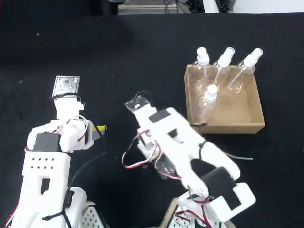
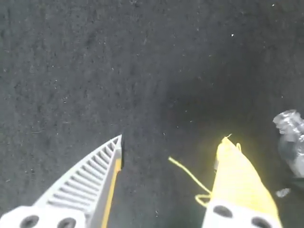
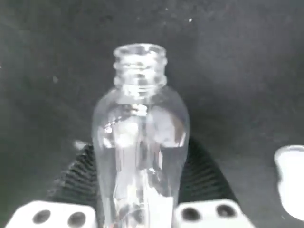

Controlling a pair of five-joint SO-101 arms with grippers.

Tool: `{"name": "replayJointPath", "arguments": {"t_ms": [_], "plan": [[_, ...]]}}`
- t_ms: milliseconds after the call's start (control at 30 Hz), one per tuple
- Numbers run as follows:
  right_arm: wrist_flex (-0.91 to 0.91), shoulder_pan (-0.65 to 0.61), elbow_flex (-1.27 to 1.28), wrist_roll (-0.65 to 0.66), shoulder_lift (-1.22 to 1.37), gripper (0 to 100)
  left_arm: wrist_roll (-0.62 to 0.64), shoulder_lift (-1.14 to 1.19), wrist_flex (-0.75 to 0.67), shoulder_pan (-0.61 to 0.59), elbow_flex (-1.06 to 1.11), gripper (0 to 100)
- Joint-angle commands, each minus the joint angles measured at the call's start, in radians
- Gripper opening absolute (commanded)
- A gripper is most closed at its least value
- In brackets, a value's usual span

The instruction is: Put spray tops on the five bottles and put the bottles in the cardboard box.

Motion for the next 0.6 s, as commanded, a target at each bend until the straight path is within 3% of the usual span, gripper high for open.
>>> {"name": "replayJointPath", "arguments": {"t_ms": [0,300,433,567], "plan": [[0.035,0.118,0.025,0.143,-0.105,1.0,0.005,-0.002,-0.018,-0.012,-0.008,30],[0.371,0.230,0.142,0.710,-0.595,1.0,0.005,-0.002,-0.020,-0.004,-0.008,30],[0.454,0.488,0.074,0.767,-0.734,1.0,0.005,-0.002,-0.020,-0.012,-0.008,30],[0.514,0.783,0.018,1.013,-0.757,1.0,0.005,-0.002,-0.020,-0.004,-0.008,30]]}}
